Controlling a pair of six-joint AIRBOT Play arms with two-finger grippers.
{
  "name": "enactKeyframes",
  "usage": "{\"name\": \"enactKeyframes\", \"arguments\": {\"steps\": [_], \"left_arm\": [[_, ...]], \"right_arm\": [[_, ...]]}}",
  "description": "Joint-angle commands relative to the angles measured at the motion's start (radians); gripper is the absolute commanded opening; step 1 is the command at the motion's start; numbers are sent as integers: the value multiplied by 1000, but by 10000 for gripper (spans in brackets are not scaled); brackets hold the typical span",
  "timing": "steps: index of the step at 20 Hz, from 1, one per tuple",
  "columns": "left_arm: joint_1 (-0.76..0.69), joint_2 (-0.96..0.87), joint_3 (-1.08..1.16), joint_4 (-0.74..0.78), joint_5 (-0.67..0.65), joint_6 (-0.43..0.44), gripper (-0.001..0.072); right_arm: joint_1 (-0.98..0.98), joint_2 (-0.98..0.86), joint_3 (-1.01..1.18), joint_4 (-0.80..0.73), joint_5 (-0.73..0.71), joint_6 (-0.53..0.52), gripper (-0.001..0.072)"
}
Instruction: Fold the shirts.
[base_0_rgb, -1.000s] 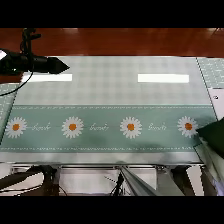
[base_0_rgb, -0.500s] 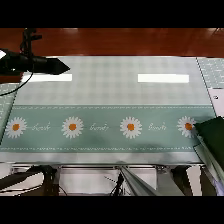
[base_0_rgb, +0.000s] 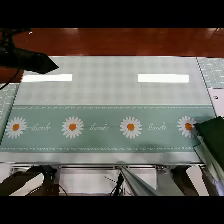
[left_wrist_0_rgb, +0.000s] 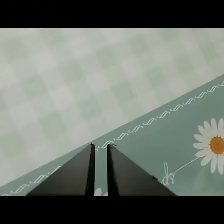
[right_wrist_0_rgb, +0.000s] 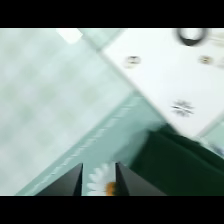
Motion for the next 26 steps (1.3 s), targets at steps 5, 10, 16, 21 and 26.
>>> {"name": "enactKeyframes", "arguments": {"steps": [5,10,16,21,26], "left_arm": [[-213,54,-32,299,-200,-143,471],[-327,50,-151,438,-230,-262,550],[-340,52,-168,488,-74,-455,547],[-349,51,-236,487,-7,-454,544],[-348,49,-286,488,18,-453,544]], "right_arm": [[632,-115,0,-332,35,-54,543],[928,-186,0,-442,51,25,544],[971,-225,-122,-414,46,117,471],[971,-182,-238,-403,-111,100,481],[971,-182,-238,-400,-193,99,480]]}}
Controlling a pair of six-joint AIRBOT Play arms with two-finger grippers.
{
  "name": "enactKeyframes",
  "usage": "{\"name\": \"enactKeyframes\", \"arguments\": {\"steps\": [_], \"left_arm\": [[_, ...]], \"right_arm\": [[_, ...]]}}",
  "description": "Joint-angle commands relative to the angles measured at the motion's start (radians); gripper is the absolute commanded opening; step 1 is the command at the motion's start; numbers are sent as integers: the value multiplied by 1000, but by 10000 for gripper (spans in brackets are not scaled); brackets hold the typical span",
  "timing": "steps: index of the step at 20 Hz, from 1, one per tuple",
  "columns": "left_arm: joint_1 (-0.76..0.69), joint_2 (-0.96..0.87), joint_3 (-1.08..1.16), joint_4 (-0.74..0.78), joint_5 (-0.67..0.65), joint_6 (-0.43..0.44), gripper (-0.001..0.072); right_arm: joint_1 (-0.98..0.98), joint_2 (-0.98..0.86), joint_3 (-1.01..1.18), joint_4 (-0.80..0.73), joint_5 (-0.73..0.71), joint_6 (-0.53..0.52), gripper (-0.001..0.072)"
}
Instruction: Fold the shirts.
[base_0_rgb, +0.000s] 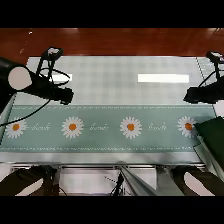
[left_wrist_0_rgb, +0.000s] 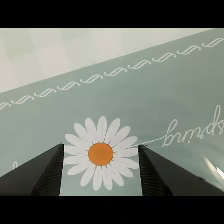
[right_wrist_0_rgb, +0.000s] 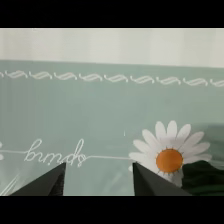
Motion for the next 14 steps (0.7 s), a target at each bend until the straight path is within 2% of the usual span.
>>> {"name": "enactKeyframes", "arguments": {"steps": [1,2,3,4,6,7,8,14], "left_arm": [[0,-1,-21,2,53,-6,544],[0,-1,-21,2,71,-6,544],[0,-1,-21,2,87,-6,544],[0,-1,-21,2,98,-6,545],[0,-1,-21,2,100,-6,546],[-1,-1,-21,2,100,-6,576],[-1,-1,-21,0,96,-9,720],[-2,-2,-21,-2,97,-6,720]], "right_arm": [[2,3,-9,6,-92,-1,481],[2,3,-9,16,-113,-1,481],[2,3,-9,33,-129,-6,521],[2,3,-9,53,-134,-24,616],[2,3,-9,74,-136,-35,615],[2,3,-9,72,-135,-39,612],[2,3,-9,72,-134,-39,612],[2,3,-9,72,-130,-39,610]]}}
